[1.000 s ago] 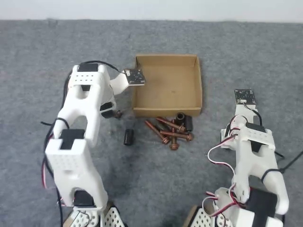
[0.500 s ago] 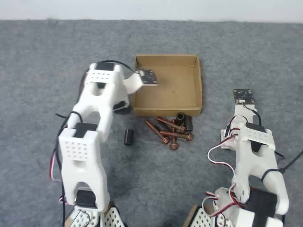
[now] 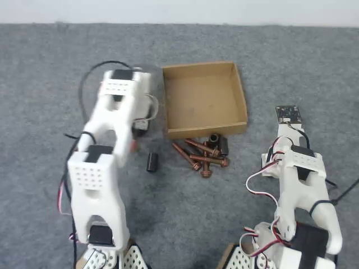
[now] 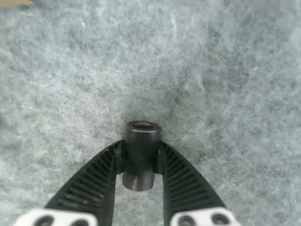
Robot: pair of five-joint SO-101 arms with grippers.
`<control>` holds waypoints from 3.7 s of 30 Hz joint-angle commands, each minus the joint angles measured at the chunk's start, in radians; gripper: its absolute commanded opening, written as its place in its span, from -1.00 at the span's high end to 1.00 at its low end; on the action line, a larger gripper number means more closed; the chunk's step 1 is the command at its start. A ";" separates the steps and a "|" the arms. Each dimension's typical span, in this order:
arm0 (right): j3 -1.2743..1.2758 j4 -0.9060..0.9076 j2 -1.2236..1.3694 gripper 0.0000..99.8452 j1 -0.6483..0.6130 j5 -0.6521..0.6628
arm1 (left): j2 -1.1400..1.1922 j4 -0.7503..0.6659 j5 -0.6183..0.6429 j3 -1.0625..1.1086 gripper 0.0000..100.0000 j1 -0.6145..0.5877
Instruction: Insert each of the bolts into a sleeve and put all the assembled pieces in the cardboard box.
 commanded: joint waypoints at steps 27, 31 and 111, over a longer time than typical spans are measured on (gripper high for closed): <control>-0.066 -0.002 -0.002 0.99 -0.007 0.015 | -0.456 -0.514 0.344 0.608 0.88 -0.084; -0.066 -0.001 -0.002 0.99 -0.007 0.015 | -0.456 -0.489 0.345 0.608 0.61 -0.086; -0.089 -0.415 -0.002 0.99 -0.008 0.017 | -0.855 -0.910 0.338 1.187 0.98 -0.146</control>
